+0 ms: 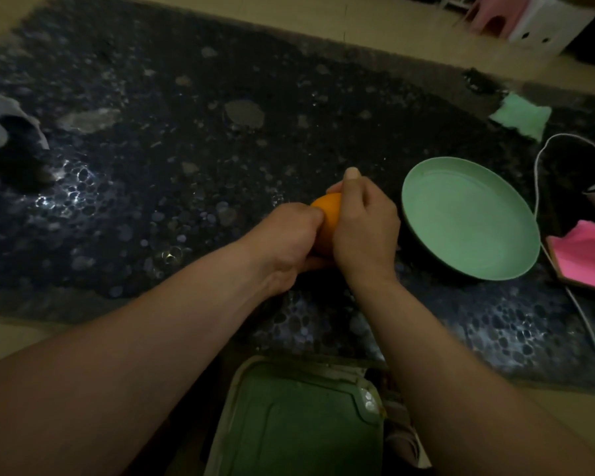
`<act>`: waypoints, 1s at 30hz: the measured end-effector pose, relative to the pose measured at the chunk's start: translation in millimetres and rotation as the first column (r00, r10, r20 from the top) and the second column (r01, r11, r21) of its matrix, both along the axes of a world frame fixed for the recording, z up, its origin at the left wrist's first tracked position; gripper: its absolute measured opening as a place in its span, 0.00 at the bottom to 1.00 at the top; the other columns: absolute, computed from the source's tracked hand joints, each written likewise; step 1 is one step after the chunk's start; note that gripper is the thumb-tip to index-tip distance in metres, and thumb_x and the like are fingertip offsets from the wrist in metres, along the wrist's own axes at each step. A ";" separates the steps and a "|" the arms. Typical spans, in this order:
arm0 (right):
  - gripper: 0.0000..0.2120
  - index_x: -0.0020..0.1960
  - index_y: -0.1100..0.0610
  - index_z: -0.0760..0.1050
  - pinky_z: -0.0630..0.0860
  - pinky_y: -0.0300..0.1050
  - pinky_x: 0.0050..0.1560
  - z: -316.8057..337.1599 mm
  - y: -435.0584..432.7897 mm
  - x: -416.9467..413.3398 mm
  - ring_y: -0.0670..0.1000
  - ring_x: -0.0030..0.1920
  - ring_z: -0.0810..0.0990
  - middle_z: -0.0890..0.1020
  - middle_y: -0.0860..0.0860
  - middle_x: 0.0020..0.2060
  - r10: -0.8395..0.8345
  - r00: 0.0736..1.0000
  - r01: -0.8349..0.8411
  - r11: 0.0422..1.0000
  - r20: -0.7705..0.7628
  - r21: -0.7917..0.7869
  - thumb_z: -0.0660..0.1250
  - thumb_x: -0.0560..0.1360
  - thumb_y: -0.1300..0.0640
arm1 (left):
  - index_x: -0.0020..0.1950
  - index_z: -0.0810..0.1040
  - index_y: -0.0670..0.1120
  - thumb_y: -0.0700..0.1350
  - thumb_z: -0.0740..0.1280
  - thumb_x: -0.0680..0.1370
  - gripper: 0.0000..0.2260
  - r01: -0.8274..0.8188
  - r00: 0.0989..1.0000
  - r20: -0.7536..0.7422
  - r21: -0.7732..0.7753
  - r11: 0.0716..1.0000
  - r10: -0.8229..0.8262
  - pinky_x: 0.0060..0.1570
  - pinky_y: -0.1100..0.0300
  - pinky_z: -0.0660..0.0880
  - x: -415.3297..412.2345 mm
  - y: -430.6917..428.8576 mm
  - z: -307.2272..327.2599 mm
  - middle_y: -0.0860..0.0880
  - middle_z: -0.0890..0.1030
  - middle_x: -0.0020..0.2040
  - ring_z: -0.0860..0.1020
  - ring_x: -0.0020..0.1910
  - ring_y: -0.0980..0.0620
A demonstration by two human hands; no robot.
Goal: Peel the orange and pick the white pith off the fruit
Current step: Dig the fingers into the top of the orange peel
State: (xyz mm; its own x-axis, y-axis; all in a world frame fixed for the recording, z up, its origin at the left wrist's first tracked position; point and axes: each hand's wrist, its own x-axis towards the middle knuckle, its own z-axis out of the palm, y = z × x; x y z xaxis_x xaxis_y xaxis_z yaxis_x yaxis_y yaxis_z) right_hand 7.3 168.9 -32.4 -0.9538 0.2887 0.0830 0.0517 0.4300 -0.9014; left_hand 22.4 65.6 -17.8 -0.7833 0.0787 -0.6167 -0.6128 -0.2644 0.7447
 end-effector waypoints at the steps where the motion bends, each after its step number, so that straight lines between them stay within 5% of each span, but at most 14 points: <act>1: 0.20 0.44 0.51 0.82 0.75 0.43 0.45 -0.6 -0.9 -0.2 0.41 0.41 0.80 0.83 0.45 0.37 -0.007 1.000 0.007 1.000 0.000 -0.022 0.58 0.86 0.45 | 0.69 0.76 0.40 0.39 0.59 0.83 0.16 -0.018 1.000 -0.008 -0.023 1.000 0.018 0.39 0.52 0.83 -0.2 1.5 2.2 0.40 0.81 0.59 0.82 0.52 0.45; 6: 0.18 0.46 0.50 0.82 0.74 0.44 0.47 -0.5 -1.6 -2.3 0.39 0.42 0.80 0.83 0.45 0.40 -0.087 0.994 0.096 0.980 0.062 -0.174 0.59 0.86 0.44 | 0.66 0.77 0.48 0.47 0.59 0.86 0.12 0.035 0.992 -0.107 -0.223 0.974 -0.060 0.49 0.47 0.86 3.0 -1.3 0.3 0.45 0.81 0.59 0.83 0.54 0.46; 11: 0.18 0.45 0.50 0.81 0.71 0.41 0.46 1.9 5.1 -0.7 0.39 0.44 0.79 0.82 0.44 0.39 -0.069 0.997 0.066 0.994 -0.026 -0.088 0.59 0.86 0.45 | 0.67 0.77 0.41 0.50 0.60 0.84 0.17 0.330 0.940 -0.017 -0.193 0.924 -0.339 0.40 0.52 0.84 -1.6 -18.6 0.3 0.39 0.85 0.56 0.88 0.45 0.44; 15: 0.17 0.45 0.52 0.81 0.71 0.38 0.42 -0.4 -0.5 6.6 0.40 0.41 0.79 0.82 0.43 0.37 -0.025 0.998 0.023 0.999 -0.063 -0.030 0.60 0.86 0.46 | 0.61 0.76 0.40 0.49 0.57 0.85 0.15 0.328 0.929 -0.048 -0.349 0.877 -0.367 0.36 0.55 0.80 -1.5 -14.0 -1.4 0.39 0.84 0.50 0.84 0.40 0.46; 22: 0.17 0.46 0.52 0.81 0.68 0.29 0.39 -6.6 -3.7 5.7 0.37 0.41 0.78 0.81 0.43 0.37 -0.043 0.998 0.042 0.999 -0.041 -0.035 0.60 0.86 0.47 | 0.58 0.75 0.43 0.49 0.56 0.85 0.12 0.235 0.957 -0.071 -0.386 0.892 -0.282 0.40 0.52 0.81 0.3 -6.6 -8.4 0.41 0.81 0.48 0.81 0.42 0.45; 25: 0.17 0.46 0.50 0.82 0.71 0.36 0.44 -8.6 -3.3 2.3 0.39 0.42 0.79 0.82 0.44 0.39 -0.112 0.994 0.112 0.986 0.008 -0.120 0.60 0.86 0.45 | 0.63 0.74 0.46 0.52 0.54 0.86 0.15 0.164 0.976 -0.074 -0.377 0.912 -0.206 0.41 0.49 0.84 5.0 -1.5 -5.3 0.42 0.80 0.51 0.81 0.45 0.45; 30: 0.20 0.45 0.49 0.82 0.81 0.55 0.55 1.7 0.3 -1.9 0.49 0.47 0.82 0.84 0.48 0.43 -0.198 0.968 0.234 0.934 0.154 -0.271 0.57 0.86 0.41 | 0.63 0.73 0.48 0.57 0.56 0.87 0.15 0.273 0.932 -0.105 -0.420 0.865 -0.346 0.39 0.52 0.84 6.2 -11.3 2.4 0.42 0.81 0.54 0.83 0.47 0.45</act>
State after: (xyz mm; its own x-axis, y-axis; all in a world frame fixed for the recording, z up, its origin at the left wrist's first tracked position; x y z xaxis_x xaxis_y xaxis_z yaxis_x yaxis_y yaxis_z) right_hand 5.4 169.3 -30.7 -0.8632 0.4831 -0.1466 0.2323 0.1222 -0.9649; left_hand 28.6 54.3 -15.5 -0.8547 0.1149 -0.5062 -0.4675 0.2534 0.8469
